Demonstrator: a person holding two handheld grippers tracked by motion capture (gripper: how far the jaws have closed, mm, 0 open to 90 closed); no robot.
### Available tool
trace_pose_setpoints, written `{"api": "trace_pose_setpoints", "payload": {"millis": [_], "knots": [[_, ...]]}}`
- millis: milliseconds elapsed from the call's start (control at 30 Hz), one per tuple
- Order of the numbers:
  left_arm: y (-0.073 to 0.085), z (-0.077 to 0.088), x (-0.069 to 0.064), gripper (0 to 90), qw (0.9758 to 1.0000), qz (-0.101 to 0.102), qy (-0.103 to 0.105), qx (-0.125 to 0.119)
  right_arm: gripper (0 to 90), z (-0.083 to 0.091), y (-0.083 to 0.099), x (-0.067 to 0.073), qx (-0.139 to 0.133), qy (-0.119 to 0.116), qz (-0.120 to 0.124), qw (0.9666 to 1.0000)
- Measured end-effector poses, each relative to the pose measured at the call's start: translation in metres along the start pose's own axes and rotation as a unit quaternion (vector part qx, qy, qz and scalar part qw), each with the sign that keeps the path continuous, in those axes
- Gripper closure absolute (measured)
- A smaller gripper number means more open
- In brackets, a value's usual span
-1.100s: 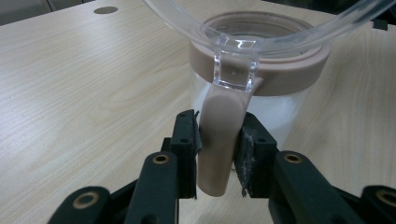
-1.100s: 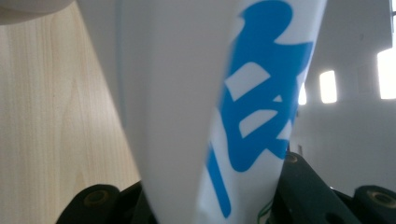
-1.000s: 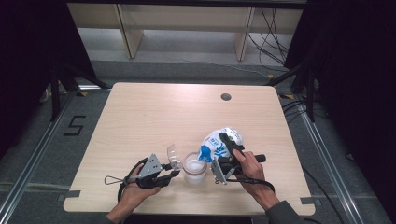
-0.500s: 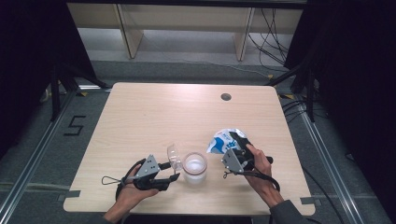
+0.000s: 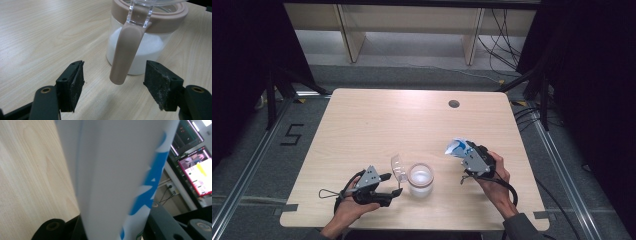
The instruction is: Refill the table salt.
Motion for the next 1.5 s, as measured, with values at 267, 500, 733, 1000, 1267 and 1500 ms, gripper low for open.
{"api": "trace_pose_setpoints", "payload": {"millis": [267, 500, 733, 1000, 1267, 1500], "knots": [[0.001, -0.001, 0.0, 32.0, 1.0, 0.004, 0.0, 0.006, 84.5, -0.003, 0.006, -0.003, -0.009, -0.02, -0.035, 0.9992], [0.002, -0.001, 0.0, 33.9, 1.0, 0.0, 0.001, 0.004, 88.8, -0.007, 0.015, -0.008, -0.011, -0.028, -0.061, 0.9977], [0.002, -0.001, 0.001, 33.9, 0.9999, 0.007, -0.001, 0.008, 88.9, -0.006, 0.017, -0.012, -0.018, -0.03, -0.078, 0.9963], [0.002, -0.001, 0.0, 34.1, 1.0, 0.003, 0.004, 0.004, 86.4, -0.006, 0.021, -0.017, -0.031, -0.04, -0.106, 0.9931], [0.002, -0.001, 0.001, 34.0, 1.0, 0.004, 0.001, 0.006, 76.8, -0.007, 0.027, -0.02, -0.033, -0.04, -0.137, 0.9893], [0.002, -0.002, 0.0, 34.0, 0.9999, 0.008, 0.004, 0.004, 67.9, -0.007, 0.029, -0.022, -0.04, -0.039, -0.159, 0.9856]]}}
Point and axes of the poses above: each handheld gripper's, and its own axes: z roughly backward along the jaws, y roughly out of its underside, x roughly to its left, the point moved 4 cm from there along -z, roughly forward along the jaws, and after that the axes turned 12 degrees about -y, right-handed, at the moved point
